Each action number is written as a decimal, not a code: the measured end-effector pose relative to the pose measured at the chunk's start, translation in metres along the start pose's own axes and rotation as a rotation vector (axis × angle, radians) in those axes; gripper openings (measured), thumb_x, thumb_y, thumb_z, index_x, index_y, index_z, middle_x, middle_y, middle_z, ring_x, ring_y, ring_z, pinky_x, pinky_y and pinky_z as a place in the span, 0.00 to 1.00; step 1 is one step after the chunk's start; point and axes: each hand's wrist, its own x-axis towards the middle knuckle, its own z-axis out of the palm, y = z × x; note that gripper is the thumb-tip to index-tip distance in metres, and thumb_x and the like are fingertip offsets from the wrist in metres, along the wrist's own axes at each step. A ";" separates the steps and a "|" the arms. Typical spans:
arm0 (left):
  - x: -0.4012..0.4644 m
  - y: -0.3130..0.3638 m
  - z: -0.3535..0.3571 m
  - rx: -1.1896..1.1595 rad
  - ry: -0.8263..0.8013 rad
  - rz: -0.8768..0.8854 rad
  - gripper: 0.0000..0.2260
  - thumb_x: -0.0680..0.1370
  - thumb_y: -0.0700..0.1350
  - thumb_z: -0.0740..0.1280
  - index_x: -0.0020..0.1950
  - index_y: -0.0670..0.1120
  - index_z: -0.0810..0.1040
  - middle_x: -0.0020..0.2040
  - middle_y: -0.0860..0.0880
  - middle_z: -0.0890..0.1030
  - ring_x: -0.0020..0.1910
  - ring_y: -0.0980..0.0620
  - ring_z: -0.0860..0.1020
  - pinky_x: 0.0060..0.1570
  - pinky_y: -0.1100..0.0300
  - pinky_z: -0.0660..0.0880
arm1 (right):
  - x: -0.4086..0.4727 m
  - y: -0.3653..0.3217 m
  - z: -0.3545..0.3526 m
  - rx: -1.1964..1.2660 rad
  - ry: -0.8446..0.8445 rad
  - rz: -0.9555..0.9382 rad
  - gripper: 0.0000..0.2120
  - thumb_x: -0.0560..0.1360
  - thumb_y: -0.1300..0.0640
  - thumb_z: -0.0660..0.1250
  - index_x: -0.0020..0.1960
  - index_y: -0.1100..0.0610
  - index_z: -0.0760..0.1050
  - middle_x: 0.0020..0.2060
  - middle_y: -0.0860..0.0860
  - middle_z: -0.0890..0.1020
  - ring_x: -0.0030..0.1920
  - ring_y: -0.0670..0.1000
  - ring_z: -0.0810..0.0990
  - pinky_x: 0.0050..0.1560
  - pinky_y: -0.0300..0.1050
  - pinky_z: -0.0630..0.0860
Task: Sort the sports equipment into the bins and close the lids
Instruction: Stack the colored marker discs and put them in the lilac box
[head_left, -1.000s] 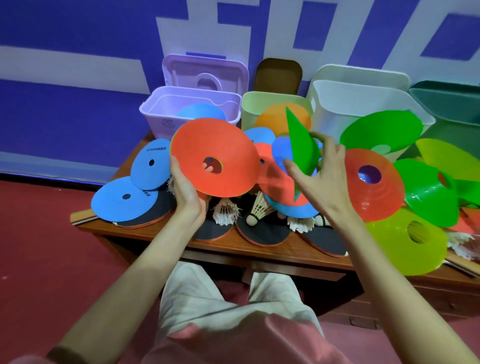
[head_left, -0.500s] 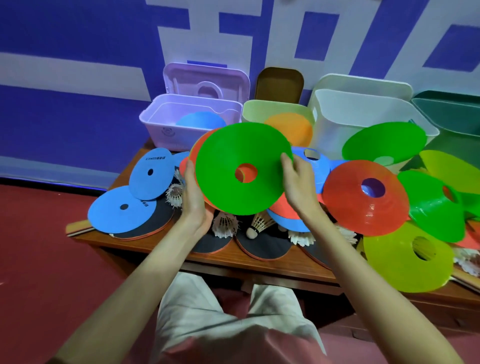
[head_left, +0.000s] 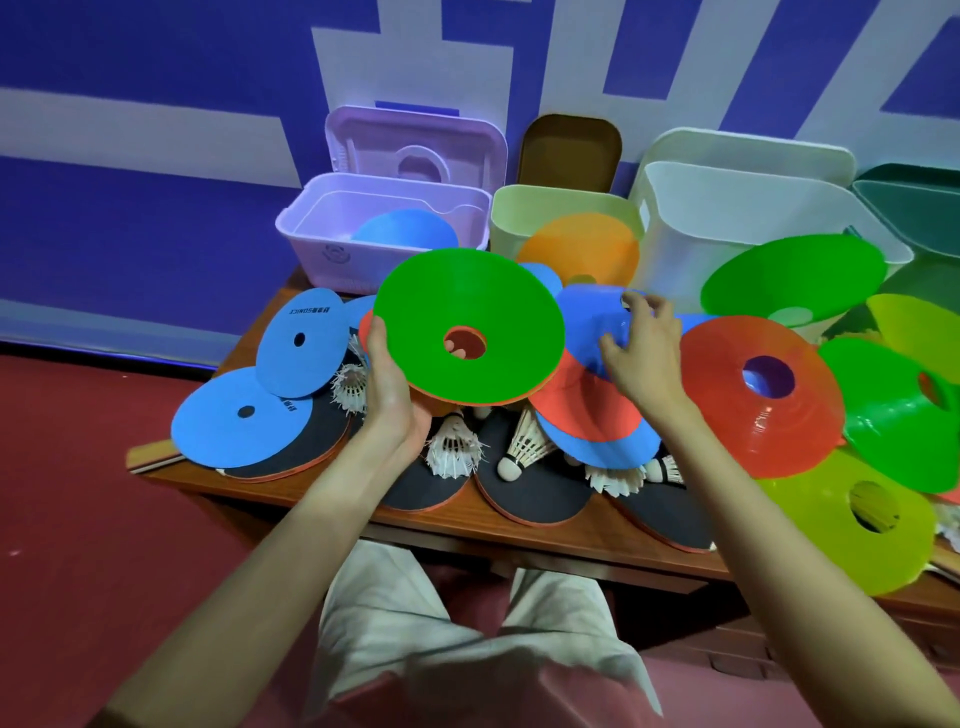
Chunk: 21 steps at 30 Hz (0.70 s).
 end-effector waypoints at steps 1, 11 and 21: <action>0.001 0.001 0.001 -0.002 0.006 0.001 0.23 0.82 0.60 0.51 0.69 0.50 0.72 0.61 0.44 0.80 0.58 0.46 0.79 0.50 0.51 0.79 | 0.005 0.005 0.002 -0.056 -0.043 -0.008 0.26 0.71 0.60 0.64 0.68 0.63 0.67 0.66 0.63 0.68 0.63 0.65 0.68 0.63 0.52 0.62; 0.006 0.003 0.010 0.010 0.035 0.047 0.22 0.82 0.60 0.50 0.69 0.51 0.72 0.60 0.47 0.81 0.55 0.48 0.80 0.38 0.57 0.80 | 0.029 0.012 0.011 -0.057 -0.142 -0.057 0.33 0.66 0.52 0.75 0.66 0.61 0.69 0.59 0.62 0.73 0.62 0.62 0.68 0.59 0.49 0.64; 0.017 0.010 0.013 -0.002 0.073 0.142 0.21 0.82 0.57 0.52 0.69 0.49 0.73 0.60 0.47 0.81 0.55 0.50 0.80 0.41 0.59 0.79 | 0.016 -0.037 -0.024 0.331 0.122 -0.196 0.39 0.64 0.37 0.64 0.70 0.55 0.64 0.62 0.54 0.72 0.63 0.54 0.69 0.62 0.40 0.64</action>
